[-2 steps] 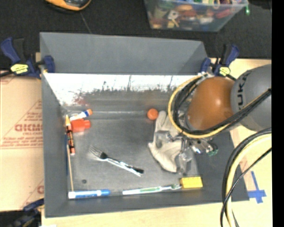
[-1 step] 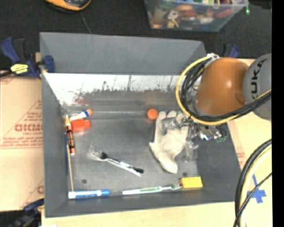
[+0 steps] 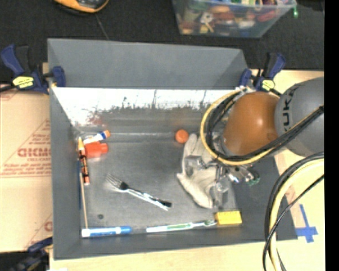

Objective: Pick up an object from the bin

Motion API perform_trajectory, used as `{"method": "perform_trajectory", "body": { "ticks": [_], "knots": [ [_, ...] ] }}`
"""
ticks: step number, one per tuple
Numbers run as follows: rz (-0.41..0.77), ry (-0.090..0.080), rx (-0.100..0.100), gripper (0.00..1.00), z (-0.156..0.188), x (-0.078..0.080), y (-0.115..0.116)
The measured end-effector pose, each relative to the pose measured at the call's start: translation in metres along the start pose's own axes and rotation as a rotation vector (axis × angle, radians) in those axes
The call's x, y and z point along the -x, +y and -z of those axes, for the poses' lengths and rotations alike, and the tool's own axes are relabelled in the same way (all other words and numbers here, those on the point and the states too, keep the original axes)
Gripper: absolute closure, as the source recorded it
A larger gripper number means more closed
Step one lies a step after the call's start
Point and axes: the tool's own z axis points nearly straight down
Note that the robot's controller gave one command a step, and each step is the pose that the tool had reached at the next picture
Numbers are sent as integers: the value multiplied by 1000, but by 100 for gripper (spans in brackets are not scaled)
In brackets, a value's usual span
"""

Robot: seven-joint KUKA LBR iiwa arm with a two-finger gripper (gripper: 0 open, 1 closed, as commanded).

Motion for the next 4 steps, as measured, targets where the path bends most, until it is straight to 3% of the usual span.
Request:
{"method": "perform_trajectory", "body": {
  "ticks": [1, 2, 4],
  "knots": [
    [477, -10, -13, 0, -3, 28, -37],
    [13, -6, -3, 100, 2, 2, -2],
    [14, -8, -4, 100, 7, 2, -3]
  ]
}}
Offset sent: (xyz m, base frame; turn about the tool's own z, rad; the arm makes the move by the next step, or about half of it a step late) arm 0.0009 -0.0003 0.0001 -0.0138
